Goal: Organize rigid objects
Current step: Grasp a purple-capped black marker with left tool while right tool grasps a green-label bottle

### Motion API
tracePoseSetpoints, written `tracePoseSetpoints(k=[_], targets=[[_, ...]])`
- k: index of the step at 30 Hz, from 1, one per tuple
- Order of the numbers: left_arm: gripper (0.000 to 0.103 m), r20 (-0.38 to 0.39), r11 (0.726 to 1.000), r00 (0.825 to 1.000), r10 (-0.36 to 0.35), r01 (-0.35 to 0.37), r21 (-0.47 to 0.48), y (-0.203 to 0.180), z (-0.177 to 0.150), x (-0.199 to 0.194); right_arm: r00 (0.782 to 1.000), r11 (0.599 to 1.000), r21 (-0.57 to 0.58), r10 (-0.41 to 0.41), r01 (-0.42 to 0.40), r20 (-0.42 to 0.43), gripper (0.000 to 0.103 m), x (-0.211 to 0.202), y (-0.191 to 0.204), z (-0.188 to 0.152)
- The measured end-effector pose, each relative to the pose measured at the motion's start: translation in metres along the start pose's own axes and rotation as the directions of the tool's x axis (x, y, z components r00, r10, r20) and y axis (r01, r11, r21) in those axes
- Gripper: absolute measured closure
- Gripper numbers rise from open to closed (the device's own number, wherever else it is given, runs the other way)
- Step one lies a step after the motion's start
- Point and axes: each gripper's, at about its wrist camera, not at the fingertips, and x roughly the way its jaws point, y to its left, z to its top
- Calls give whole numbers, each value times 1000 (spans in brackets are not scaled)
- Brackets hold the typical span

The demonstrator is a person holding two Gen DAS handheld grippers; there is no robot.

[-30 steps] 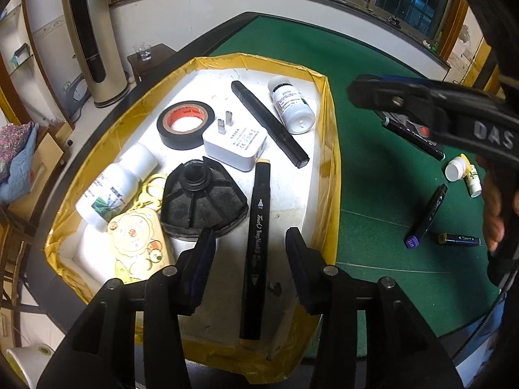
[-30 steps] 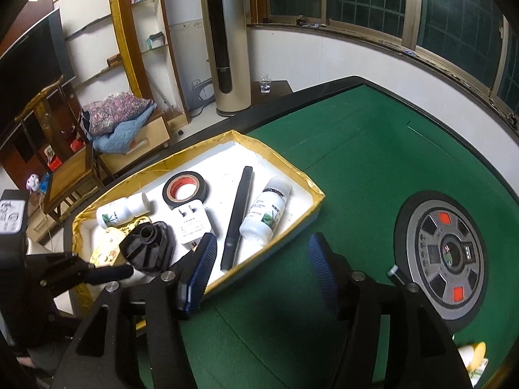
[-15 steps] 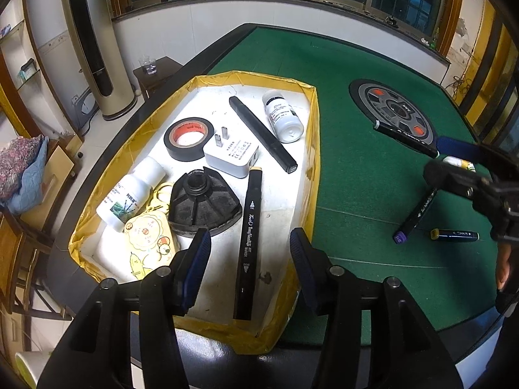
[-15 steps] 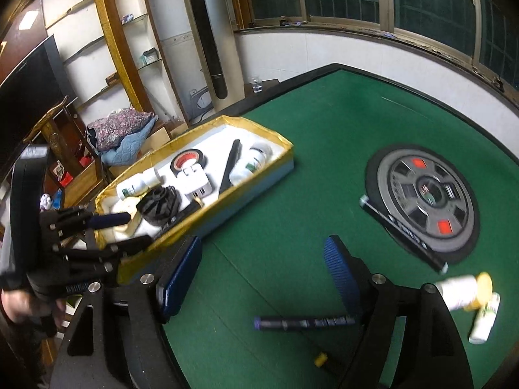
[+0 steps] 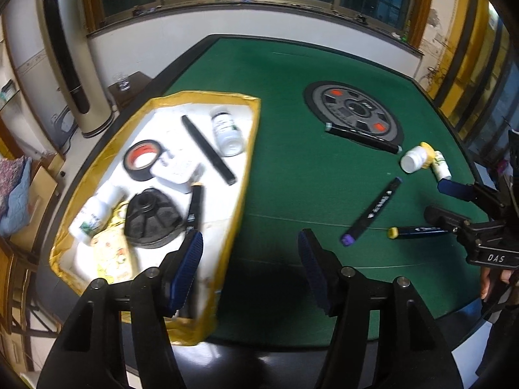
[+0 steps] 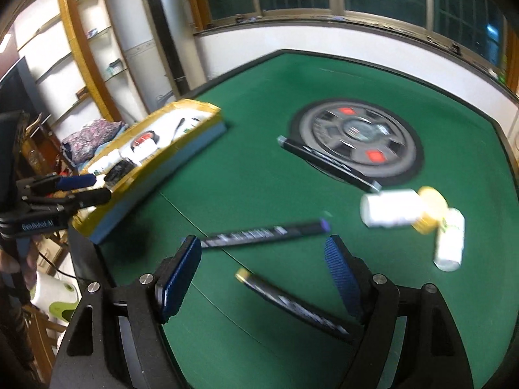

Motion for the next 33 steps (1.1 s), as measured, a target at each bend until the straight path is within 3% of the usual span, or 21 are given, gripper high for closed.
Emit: tracePoseSetpoints(k=[12,23,26,30,33], targets=[[43,-94,973,984,-150,164,164,-87,19,49,995,986,131,-101,100,-4,26,-35,-70,-45],[43,-164,948,973,-165,202,246,-132,32,94,989,966,216,-149,142,16,26,-46,-110,-52],[52,-165,944,975,-149,190,271,-141,31,100,986,959,238,-165,155,22,26,-47,-120,-49],[77,-150,943,980,-130,169,286,-143,30,97,985,948,276,-170,157,26,26,-41,-136,-37],[87,-147,949,981,-126,162,270,-132,25,93,982,939,295,-191,179,11,28,-30,-146,-26]])
